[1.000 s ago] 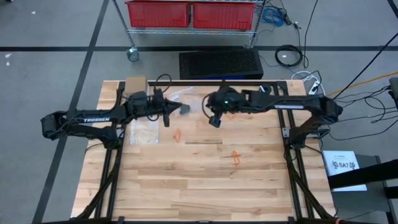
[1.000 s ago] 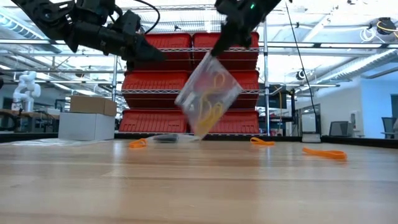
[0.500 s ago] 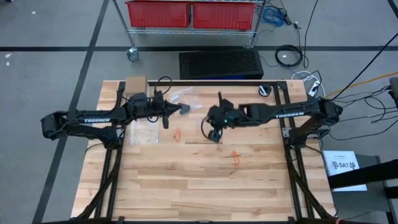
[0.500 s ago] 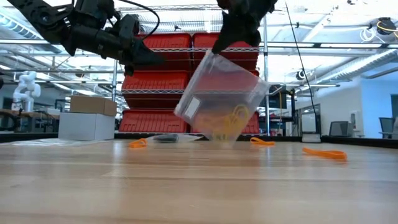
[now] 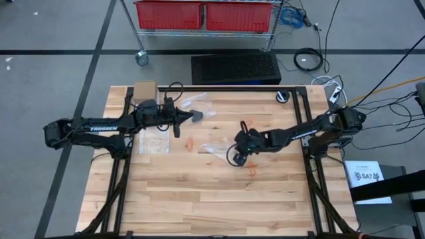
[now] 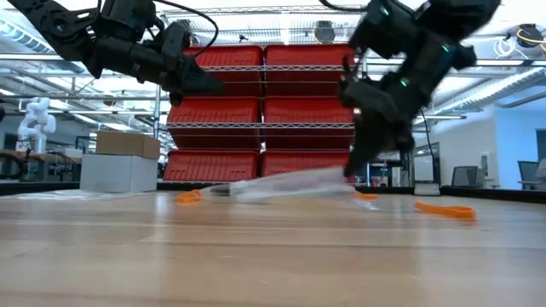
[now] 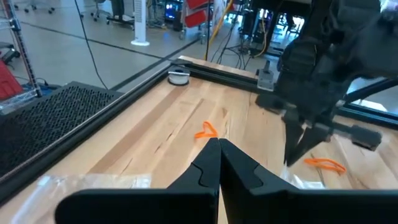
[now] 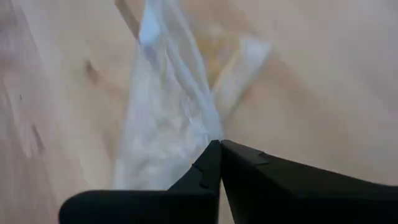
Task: Sort rubber bands
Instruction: Close the transparent zip bag
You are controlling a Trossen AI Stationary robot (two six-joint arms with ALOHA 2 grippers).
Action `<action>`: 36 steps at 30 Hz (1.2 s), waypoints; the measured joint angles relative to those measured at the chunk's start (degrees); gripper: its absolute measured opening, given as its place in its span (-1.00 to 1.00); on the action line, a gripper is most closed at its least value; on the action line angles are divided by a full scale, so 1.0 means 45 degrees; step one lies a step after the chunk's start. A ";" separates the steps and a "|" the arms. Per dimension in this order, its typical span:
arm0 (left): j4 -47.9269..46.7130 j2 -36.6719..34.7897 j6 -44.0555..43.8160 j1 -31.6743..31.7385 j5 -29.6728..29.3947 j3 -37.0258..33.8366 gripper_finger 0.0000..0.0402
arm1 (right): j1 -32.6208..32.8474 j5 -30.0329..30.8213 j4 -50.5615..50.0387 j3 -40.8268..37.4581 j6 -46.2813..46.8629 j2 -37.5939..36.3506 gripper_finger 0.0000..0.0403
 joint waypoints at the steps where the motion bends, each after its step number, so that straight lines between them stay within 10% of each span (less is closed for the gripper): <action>1: -0.0008 0.0000 -0.0060 0.0000 0.0000 -0.0001 -0.97 | 0.0002 -0.0212 0.0099 -0.0149 0.0374 0.0002 -1.00; 18: -0.0483 0.0005 -0.0014 0.0000 0.0000 -0.0001 -0.97 | 0.0088 -0.0872 0.1331 0.1462 -0.0082 0.0000 -0.02; 36: -0.1101 0.0015 0.0235 -0.0121 0.0460 0.0003 -0.97 | 0.0088 0.0225 -0.1645 0.5152 -0.1677 0.3736 0.10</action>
